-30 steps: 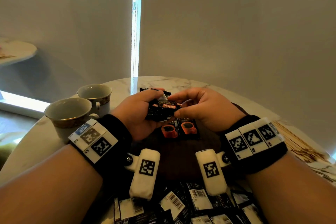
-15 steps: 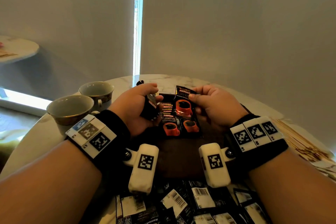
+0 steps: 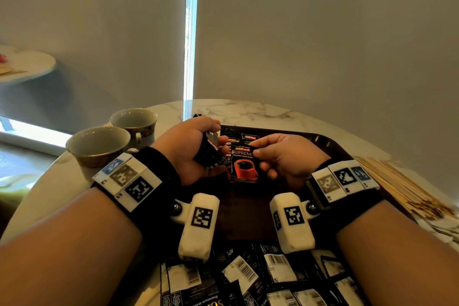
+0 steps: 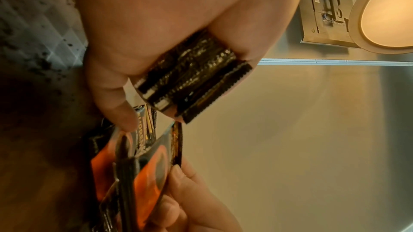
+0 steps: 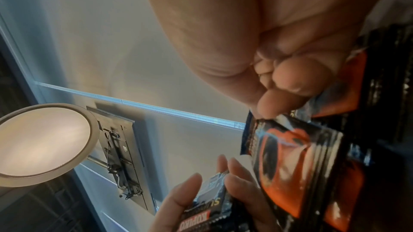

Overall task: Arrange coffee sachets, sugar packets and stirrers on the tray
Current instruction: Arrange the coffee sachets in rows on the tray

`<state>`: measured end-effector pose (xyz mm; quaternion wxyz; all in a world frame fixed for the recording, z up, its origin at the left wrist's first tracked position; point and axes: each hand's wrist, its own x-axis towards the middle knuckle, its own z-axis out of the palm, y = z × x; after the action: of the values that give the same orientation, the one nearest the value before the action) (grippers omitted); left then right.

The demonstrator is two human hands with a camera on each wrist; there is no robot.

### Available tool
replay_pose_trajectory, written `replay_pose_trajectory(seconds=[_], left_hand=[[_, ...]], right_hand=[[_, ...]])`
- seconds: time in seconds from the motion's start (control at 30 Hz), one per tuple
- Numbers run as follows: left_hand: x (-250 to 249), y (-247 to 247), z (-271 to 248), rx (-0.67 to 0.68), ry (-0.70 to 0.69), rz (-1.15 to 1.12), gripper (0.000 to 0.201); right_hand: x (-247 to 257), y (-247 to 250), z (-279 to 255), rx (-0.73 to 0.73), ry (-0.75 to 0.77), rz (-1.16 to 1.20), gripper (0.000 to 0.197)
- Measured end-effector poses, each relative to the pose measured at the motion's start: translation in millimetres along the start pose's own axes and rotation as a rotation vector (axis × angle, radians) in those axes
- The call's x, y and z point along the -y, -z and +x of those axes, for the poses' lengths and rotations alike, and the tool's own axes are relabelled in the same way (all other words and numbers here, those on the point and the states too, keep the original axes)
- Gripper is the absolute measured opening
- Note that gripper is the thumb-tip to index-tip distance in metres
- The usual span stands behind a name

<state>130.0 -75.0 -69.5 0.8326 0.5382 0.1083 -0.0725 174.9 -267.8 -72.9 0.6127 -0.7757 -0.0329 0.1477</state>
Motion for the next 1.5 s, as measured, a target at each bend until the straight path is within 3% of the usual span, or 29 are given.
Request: replay_pose_trajectory(seconds=[0.43, 0.8, 1.5], left_hand=[[-1.4, 5.6, 3.4, -0.007, -0.045, -0.09, 0.025], [2.6, 4.0, 3.7, 0.027, 0.049, 0.047, 0.02], [3.9, 5.9, 8.2, 0.012, 0.051, 0.094, 0.022]], right_hand=[[2.8, -5.2, -2.4, 0.003, -0.037, -0.033, 0.012], [7.1, -7.9, -6.6, 0.04, -0.067, -0.051, 0.017], [8.8, -6.0, -7.1, 0.007, -0.047, -0.004, 0.012]])
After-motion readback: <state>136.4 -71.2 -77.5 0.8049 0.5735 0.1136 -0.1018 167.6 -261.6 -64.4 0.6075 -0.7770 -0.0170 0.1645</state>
